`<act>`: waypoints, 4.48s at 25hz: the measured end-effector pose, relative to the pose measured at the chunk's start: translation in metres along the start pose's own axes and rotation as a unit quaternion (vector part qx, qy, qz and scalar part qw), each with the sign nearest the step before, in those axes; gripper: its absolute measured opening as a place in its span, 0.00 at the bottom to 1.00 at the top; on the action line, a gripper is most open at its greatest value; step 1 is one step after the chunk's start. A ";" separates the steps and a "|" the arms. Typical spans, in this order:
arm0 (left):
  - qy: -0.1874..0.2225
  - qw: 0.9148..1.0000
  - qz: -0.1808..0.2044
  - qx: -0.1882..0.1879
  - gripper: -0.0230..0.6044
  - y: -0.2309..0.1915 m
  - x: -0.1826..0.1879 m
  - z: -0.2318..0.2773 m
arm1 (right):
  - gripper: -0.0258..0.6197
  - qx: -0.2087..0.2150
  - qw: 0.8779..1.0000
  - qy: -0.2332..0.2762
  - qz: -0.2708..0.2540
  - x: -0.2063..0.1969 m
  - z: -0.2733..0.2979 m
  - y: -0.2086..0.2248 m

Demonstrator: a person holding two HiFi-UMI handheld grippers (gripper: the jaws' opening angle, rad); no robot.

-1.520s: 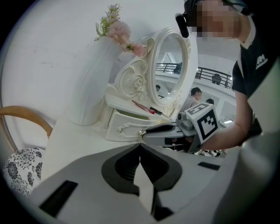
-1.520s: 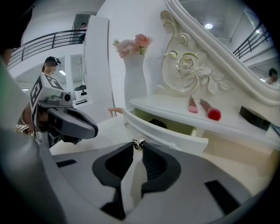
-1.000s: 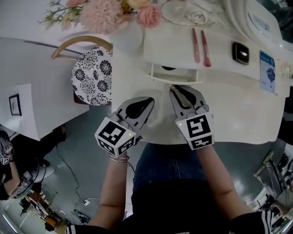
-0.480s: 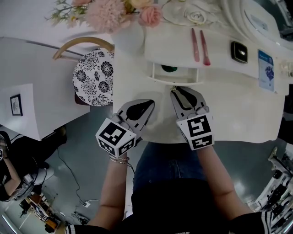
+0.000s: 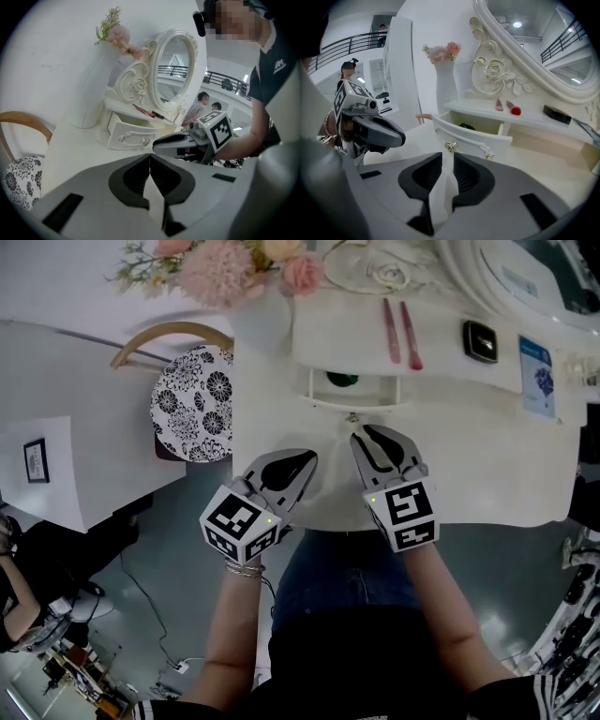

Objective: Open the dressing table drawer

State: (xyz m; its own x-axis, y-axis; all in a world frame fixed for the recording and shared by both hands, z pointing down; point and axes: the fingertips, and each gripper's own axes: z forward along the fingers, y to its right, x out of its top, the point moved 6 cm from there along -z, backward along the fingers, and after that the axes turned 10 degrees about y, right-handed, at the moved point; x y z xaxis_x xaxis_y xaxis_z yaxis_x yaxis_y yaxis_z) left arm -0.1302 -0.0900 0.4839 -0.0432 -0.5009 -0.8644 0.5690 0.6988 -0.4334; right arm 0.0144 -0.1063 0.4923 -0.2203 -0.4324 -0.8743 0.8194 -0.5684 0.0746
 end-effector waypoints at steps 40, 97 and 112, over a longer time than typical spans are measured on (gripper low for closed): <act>0.028 0.998 0.061 -0.018 0.06 0.026 0.037 -0.031 | 0.07 0.006 0.999 0.052 -0.004 0.037 -0.047 -0.027; 0.109 0.990 0.079 0.036 0.06 0.086 0.133 -0.018 | 0.07 0.067 0.986 0.152 -0.008 0.126 -0.150 0.047; 0.132 0.984 0.115 0.042 0.06 0.094 0.166 -0.023 | 0.07 0.050 0.978 0.203 -0.010 0.159 -0.182 0.063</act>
State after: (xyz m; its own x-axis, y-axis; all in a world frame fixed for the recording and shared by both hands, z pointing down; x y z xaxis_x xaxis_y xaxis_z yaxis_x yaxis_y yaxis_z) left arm -0.1026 -0.0956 0.2933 -0.1103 -0.1761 -0.9782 0.6535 0.7287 -0.2049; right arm 0.1269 -0.0833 0.2711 0.0086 -0.1192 -0.9928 0.7567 -0.6483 0.0844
